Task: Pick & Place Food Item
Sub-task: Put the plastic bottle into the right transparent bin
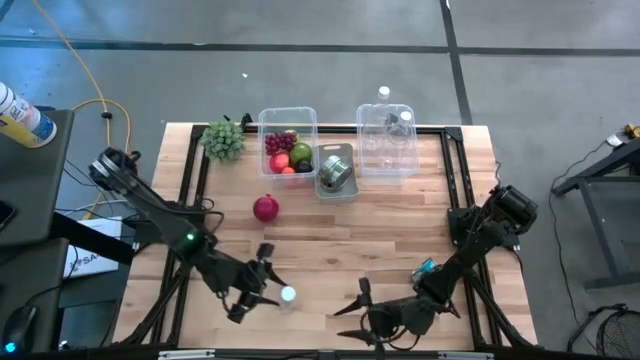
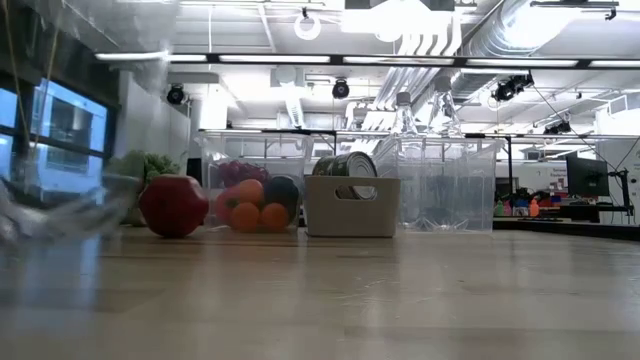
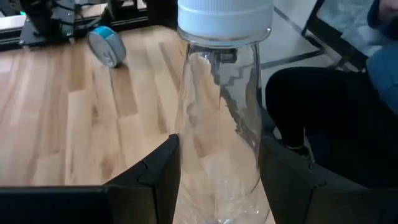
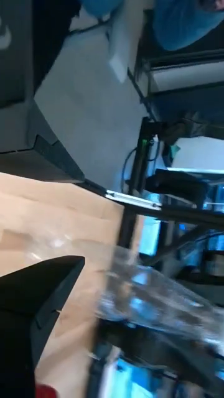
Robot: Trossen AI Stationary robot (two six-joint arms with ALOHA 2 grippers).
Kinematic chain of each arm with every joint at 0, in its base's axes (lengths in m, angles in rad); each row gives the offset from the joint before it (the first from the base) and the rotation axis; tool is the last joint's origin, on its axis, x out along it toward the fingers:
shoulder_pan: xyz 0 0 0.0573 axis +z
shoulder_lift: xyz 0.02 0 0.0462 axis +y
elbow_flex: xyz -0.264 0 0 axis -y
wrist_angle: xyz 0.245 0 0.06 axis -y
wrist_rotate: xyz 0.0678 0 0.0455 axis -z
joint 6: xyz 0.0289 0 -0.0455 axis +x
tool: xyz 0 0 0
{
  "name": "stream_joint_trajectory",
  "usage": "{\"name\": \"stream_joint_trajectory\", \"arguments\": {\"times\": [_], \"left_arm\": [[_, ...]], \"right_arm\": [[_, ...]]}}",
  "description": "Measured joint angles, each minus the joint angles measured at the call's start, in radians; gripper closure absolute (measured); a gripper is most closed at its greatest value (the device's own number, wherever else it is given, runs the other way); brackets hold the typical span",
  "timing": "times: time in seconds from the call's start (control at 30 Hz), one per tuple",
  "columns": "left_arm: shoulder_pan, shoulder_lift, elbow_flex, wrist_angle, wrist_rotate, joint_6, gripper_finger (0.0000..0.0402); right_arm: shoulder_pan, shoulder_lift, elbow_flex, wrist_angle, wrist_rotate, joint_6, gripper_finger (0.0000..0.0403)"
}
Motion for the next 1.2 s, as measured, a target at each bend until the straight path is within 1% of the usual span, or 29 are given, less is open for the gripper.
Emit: {"name": "stream_joint_trajectory", "arguments": {"times": [0.07,0.17,0.27,0.33,0.43,0.6,0.7,0.8,0.87,1.03,1.2], "left_arm": [[0.006,0.03,0.0,0.041,0.015,0.018,0.0226],[0.025,0.051,0.0,0.055,0.033,0.015,0.0226],[0.042,0.061,0.0,0.062,0.007,0.038,0.0226],[0.049,0.066,0.0,0.088,-0.014,0.065,0.0226],[0.057,0.082,0.0,0.117,-0.054,0.106,0.0226],[0.059,0.123,0.0,0.15,-0.096,0.138,0.0226],[0.059,0.133,0.0,0.172,-0.106,0.159,0.0226],[0.059,0.137,-0.001,0.197,-0.128,0.174,0.0226],[0.059,0.153,-0.001,0.229,-0.152,0.179,0.0226],[0.081,0.21,-0.001,0.339,-0.165,0.219,0.0226],[0.118,0.226,0.0,0.356,-0.152,0.218,0.0226]], "right_arm": [[-0.006,0.0,0.0,0.038,0.012,-0.077,0.021],[-0.024,0.0,0.0,0.112,0.021,-0.207,0.021],[-0.053,0.0,0.001,0.197,0.044,-0.279,0.021],[-0.076,0.0,0.001,0.227,0.071,-0.262,0.021],[-0.114,0.0,0.001,0.219,0.077,-0.191,0.021],[-0.144,0.0,0.001,0.206,0.077,-0.179,0.021],[-0.152,0.0,0.001,0.211,0.045,-0.145,0.021],[-0.165,0.0,0.001,0.21,-0.045,-0.13,0.021],[-0.172,-0.001,0.001,0.214,-0.063,-0.13,0.021],[-0.187,-0.001,0.001,0.209,-0.053,-0.115,0.021],[-0.205,-0.001,0.001,0.171,-0.05,-0.135,0.021]]}}
